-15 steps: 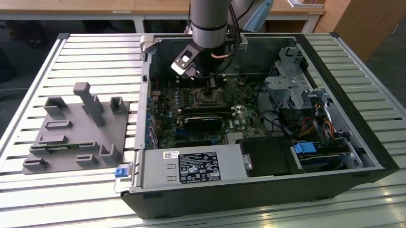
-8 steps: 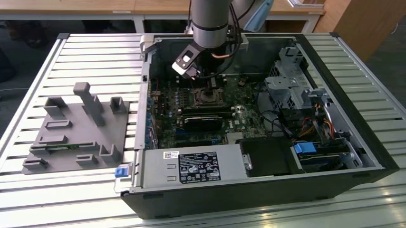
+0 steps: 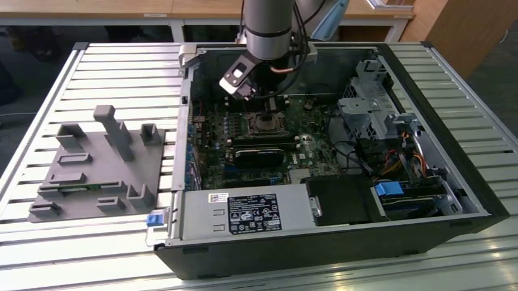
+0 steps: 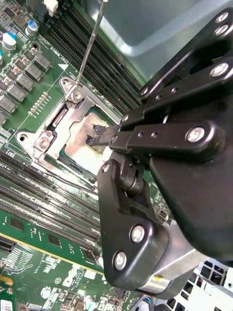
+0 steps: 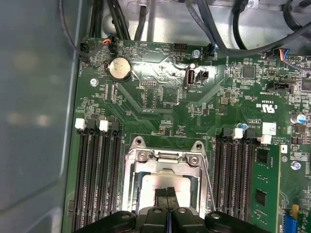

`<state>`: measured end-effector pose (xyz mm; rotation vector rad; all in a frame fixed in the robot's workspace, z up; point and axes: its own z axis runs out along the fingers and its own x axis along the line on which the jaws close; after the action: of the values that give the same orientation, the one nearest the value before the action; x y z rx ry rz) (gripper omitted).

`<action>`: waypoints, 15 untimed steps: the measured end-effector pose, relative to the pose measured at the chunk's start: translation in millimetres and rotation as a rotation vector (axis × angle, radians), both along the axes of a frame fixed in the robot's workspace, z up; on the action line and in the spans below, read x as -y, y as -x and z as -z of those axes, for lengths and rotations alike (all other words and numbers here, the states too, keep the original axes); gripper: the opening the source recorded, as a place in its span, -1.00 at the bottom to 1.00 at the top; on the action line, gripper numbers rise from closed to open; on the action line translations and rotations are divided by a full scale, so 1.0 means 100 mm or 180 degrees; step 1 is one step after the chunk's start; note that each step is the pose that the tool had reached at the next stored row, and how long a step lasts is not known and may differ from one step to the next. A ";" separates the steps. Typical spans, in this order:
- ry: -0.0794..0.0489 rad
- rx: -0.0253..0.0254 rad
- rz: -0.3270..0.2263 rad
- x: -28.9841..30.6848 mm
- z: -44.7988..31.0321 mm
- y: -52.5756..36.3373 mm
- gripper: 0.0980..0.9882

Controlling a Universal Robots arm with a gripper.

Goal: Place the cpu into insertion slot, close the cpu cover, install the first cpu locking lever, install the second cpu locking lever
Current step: 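Install the first cpu locking lever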

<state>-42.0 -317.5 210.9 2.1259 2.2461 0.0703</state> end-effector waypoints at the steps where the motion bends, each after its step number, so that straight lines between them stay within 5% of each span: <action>1: 0.0000 0.0000 0.0000 0.000 -0.005 0.000 -0.97; 8: 0.0000 0.0000 0.0000 0.000 -0.075 0.000 -0.97; 15: -0.0001 0.0000 0.0000 0.000 -0.275 0.000 -0.97</action>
<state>-42.0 -317.5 238.3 2.1259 2.2461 0.0706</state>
